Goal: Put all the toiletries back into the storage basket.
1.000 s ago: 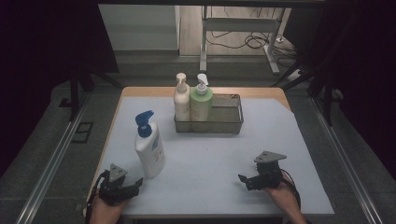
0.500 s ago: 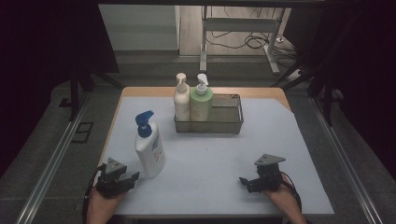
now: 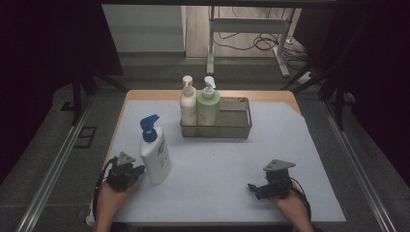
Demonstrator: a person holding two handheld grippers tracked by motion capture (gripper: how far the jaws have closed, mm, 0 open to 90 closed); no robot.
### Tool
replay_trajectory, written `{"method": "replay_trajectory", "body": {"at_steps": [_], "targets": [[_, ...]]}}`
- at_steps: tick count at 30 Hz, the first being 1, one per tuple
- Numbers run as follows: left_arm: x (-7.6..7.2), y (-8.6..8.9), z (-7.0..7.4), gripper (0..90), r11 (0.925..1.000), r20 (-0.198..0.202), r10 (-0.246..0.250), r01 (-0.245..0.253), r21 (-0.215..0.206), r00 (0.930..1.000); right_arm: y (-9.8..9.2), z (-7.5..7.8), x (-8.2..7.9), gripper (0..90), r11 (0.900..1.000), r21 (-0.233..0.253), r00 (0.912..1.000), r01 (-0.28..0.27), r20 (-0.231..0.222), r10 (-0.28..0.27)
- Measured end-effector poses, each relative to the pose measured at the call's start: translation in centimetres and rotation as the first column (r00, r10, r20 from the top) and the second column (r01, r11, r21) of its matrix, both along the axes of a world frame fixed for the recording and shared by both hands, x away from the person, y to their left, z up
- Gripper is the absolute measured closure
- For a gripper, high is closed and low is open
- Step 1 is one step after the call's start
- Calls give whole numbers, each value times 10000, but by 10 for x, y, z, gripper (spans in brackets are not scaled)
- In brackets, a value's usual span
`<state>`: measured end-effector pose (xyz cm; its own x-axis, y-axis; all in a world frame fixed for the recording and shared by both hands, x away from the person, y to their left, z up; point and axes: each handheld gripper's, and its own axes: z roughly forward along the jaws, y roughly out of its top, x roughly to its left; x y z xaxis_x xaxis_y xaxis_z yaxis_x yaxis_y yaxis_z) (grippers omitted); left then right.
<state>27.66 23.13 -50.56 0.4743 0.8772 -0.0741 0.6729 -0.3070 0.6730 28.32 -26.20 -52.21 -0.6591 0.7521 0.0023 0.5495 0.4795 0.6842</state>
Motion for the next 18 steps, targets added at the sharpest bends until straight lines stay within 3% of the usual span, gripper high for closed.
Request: {"method": "replay_trajectory", "body": {"at_steps": [7,14,18], "targets": [[7,-6,-5,893,9981,30,-308,310,-534,9995,0,0,0,0,10000,23,10000,1,36,-1],[5,-10,-6,894,9993,-14,-139,138,-337,9999,0,0,0,0,10000,43,10000,-1,11,1],[4,-11,-6,894,9988,-66,-171,168,-450,9998,-1,0,0,0,9999,134,10000,9,-33,-9]]}}
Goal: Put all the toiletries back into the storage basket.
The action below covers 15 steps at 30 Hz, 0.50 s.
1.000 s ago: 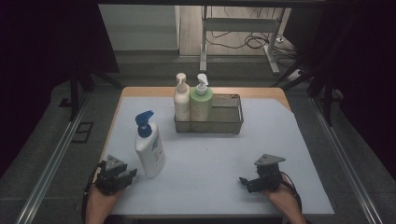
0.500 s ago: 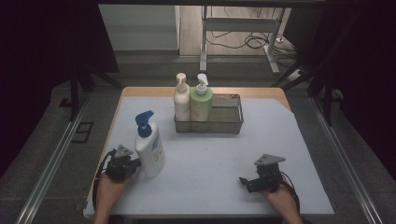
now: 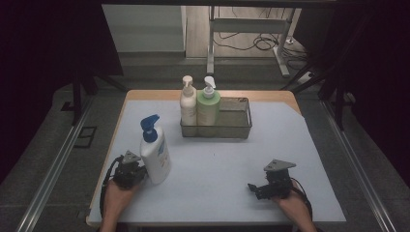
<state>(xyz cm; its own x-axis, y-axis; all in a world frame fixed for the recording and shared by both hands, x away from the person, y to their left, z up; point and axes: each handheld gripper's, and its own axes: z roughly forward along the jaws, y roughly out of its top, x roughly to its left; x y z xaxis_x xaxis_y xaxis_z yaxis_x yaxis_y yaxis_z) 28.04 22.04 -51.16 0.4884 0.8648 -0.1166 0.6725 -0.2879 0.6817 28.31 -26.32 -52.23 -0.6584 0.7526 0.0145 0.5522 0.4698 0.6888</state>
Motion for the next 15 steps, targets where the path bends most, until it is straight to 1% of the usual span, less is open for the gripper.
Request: {"method": "replay_trajectory", "body": {"at_steps": [1,2,4,7,11,15], "targets": [[-1,-1,0,894,10000,10,-23,23,-16,10000,0,0,0,0,10000,10,10000,-1,-13,1],[-3,-3,0,895,10000,30,-9,9,56,10000,1,0,0,0,10000,-86,10000,-13,36,14],[-4,-4,0,894,9999,41,0,-1,107,10000,1,0,0,0,10000,-89,10000,0,49,1],[-5,-5,0,895,10000,13,-38,38,80,10000,1,0,0,0,10000,-88,10000,-15,44,15],[-8,-10,0,895,9998,17,-211,211,60,9998,1,0,0,0,10000,-93,10000,-1,54,1],[-12,-17,1,895,9986,37,-479,478,213,9988,1,0,0,0,10000,-94,10000,3,52,-2]]}}
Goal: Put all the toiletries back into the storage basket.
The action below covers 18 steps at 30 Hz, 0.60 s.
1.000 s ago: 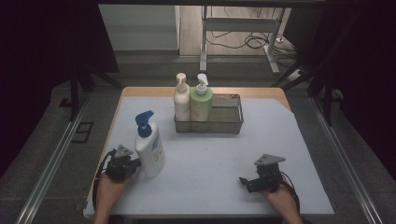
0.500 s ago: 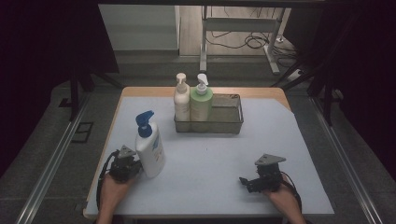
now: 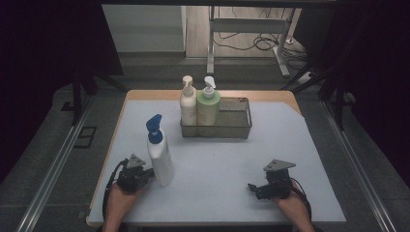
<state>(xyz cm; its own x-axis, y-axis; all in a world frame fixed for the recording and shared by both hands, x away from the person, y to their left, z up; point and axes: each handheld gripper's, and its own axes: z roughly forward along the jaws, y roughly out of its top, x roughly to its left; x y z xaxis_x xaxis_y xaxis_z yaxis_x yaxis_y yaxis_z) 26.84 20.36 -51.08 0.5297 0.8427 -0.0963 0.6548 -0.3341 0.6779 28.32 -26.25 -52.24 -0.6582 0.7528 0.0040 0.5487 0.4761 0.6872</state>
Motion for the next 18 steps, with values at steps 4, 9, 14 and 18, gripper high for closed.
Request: {"method": "replay_trajectory", "body": {"at_steps": [4,9,14,18], "targets": [[-3,-6,1,895,9998,-25,-191,191,50,9998,0,0,0,0,10000,-10,10000,-1,-3,1],[-6,-16,1,895,9989,18,-451,451,134,9990,0,0,0,0,10000,-22,10000,-9,-28,9],[-10,-27,3,895,9957,4,-918,918,89,9958,0,0,0,0,10000,-25,10000,-5,-29,5],[-11,-37,3,895,9922,10,-1246,1246,-5,9922,0,0,0,0,10000,-26,10000,-3,-25,3]]}}
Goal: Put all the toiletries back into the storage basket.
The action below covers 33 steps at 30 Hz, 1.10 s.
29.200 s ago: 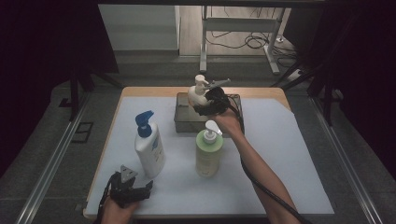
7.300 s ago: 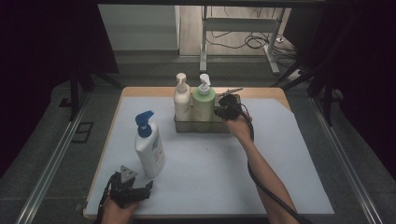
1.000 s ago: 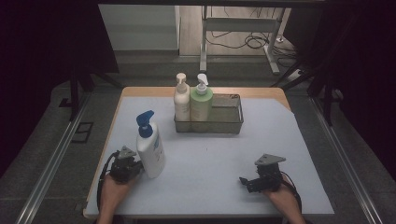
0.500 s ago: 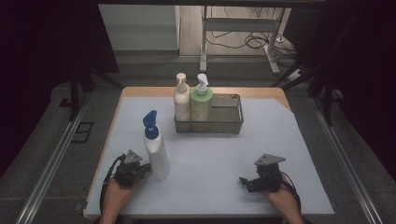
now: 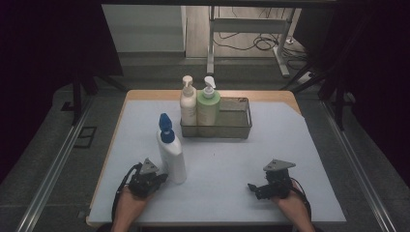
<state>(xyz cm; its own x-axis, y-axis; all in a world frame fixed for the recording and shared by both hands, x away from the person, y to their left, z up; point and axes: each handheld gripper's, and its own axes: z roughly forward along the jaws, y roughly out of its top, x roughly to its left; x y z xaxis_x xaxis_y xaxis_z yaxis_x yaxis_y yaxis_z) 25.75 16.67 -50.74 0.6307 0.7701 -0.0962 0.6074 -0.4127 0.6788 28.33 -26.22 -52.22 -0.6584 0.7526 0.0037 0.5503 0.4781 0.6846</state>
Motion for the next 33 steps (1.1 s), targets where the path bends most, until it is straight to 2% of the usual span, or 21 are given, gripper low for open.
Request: {"method": "replay_trajectory", "body": {"at_steps": [4,7,9,12,14,15,16,17,18,19,21,25,28,33], "targets": [[1,-10,-1,894,9996,-62,-275,275,-113,9996,0,0,0,0,10000,5,10000,-2,-3,2],[3,-14,-3,894,9992,-191,-400,400,-32,9990,0,0,0,0,10000,-4,10000,6,-4,-6],[3,-12,-3,863,9997,-187,-253,254,44,9995,0,0,0,0,10000,-11,10000,6,-19,-6],[1,-6,0,827,9999,-85,-100,99,-60,9999,0,1,0,0,10000,-14,10000,-8,-69,8],[0,-2,2,768,10000,68,60,-60,60,10000,0,1,1,0,10000,-27,9999,-36,-111,35],[-1,0,2,694,9998,198,143,-145,98,9997,1,2,1,0,10000,-87,9999,-32,-121,31],[-2,2,2,694,9997,262,221,-222,47,9994,1,2,1,0,10000,-87,9999,-32,-121,31],[-3,6,2,613,9994,405,356,-358,21,9985,2,3,1,8,9999,-124,9999,-82,-143,80],[-3,6,2,569,9994,405,356,-358,21,9985,2,3,1,8,9999,-124,9999,-82,-143,80],[-3,7,2,569,9988,487,480,-485,112,9977,2,3,1,16,9999,-51,9997,-153,-165,152],[-5,9,1,482,9977,635,640,-652,177,9959,4,4,1,18,9996,78,9993,-289,-214,291],[-9,12,-3,323,9944,699,963,-991,379,9929,10,8,-1,12,9983,66,9982,-578,-156,579],[-11,15,-5,209,9913,604,1185,-1216,505,9911,14,13,-2,2,9967,142,9968,-804,-27,805],[-10,19,-9,134,9841,544,1630,-1662,626,9851,23,24,-3,0,9906,609,9923,-1228,263,1214]]}}
